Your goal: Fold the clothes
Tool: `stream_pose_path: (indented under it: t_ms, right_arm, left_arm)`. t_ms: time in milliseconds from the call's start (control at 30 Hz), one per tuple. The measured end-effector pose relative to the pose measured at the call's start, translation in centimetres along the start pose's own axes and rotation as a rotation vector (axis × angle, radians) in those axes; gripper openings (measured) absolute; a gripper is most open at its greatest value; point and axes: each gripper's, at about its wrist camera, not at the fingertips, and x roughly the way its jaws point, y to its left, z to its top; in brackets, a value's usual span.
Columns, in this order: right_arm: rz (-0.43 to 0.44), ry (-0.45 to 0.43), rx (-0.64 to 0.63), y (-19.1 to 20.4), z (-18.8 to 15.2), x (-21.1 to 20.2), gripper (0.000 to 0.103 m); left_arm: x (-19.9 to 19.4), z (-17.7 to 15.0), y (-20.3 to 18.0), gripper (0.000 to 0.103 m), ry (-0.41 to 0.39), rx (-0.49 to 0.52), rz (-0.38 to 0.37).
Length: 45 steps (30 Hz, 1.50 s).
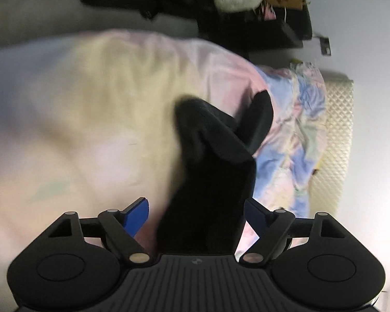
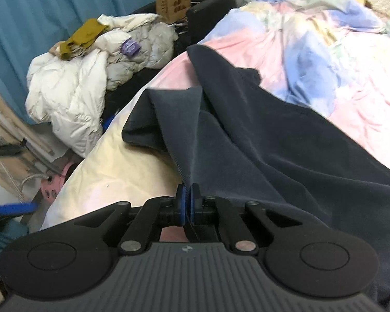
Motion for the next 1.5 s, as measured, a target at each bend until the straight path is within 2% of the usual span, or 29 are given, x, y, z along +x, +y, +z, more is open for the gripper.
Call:
stream_pose_path:
  t_ms: [167, 333, 467, 533, 567, 633, 667, 700, 733, 767, 867, 1033, 1100, 1133, 1333, 1400, 1500]
  right_arm:
    - [-0.019, -0.007, 0.073, 0.0, -0.4, 0.3, 0.004]
    - [-0.012, 0.021, 0.084, 0.6, -1.5, 1.4, 0.004]
    - [0.001, 0.054, 0.096, 0.0, -2.0, 1.5, 0.012]
    - [0.016, 0.038, 0.143, -1.4, -2.1, 0.1, 0.016]
    - [0.024, 0.029, 0.168, -2.2, -2.2, -0.6, 0.019]
    - [0.040, 0.011, 0.218, -3.7, -2.4, -2.1, 0.021]
    - [0.030, 0.007, 0.284, -4.9, -3.3, -2.9, 0.023]
    - [0.017, 0.004, 0.355, -6.1, -4.4, -3.7, 0.023]
    - [0.003, 0.002, 0.427, -7.3, -5.5, -4.5, 0.024]
    - [-0.024, 0.004, 0.507, -8.6, -7.0, -5.1, 0.025]
    - [-0.139, 0.020, 0.779, -12.7, -12.6, -7.0, 0.026]
    - [-0.346, 0.007, 1.149, -17.1, -21.6, -10.1, 0.032]
    - [-0.393, -0.007, 1.293, -18.2, -24.5, -10.9, 0.048]
    - [-0.425, -0.016, 1.368, -18.7, -26.0, -11.3, 0.050]
    - [-0.439, -0.183, 1.667, -19.2, -31.8, -12.9, 0.051]
    - [-0.444, -0.218, 1.696, -18.8, -32.7, -13.6, 0.058]
    - [-0.473, -0.254, 1.717, -18.5, -33.9, -15.0, 0.063]
  left_arm:
    - [8.7, 4.3, 0.0, 0.082, 0.034, -0.052, -0.033]
    - [14.2, 6.8, 0.0, 0.082, 0.014, -0.140, -0.051]
    - [17.4, 8.1, -0.7, 0.080, 0.052, -0.129, -0.028]
    - [18.6, 8.4, -1.1, 0.068, 0.068, -0.134, -0.012]
    - [19.0, 8.6, -1.2, 0.065, 0.070, -0.135, -0.002]
    - [19.4, 9.1, -1.4, 0.052, 0.064, -0.141, 0.011]
    - [19.5, 9.3, -1.5, 0.048, 0.060, -0.147, 0.020]
    - [19.5, 9.4, -1.6, 0.036, 0.057, -0.148, 0.031]
    - [19.5, 9.5, -1.7, 0.021, 0.054, -0.148, 0.042]
    - [19.5, 9.6, -1.9, 0.018, 0.052, -0.146, 0.052]
    - [18.4, 9.6, -2.7, 0.016, 0.028, -0.071, 0.081]
    - [14.7, 9.2, -5.7, 0.013, -0.035, 0.078, 0.107]
    - [12.8, 9.2, -7.0, 0.012, -0.057, 0.123, 0.105]
    - [11.8, 9.2, -7.6, 0.011, -0.068, 0.144, 0.108]
    - [5.5, 8.8, -9.0, 0.010, -0.107, 0.219, 0.139]
    - [3.7, 8.3, -8.3, 0.010, -0.116, 0.212, 0.155]
    - [1.5, 7.7, -6.5, 0.011, -0.126, 0.185, 0.170]
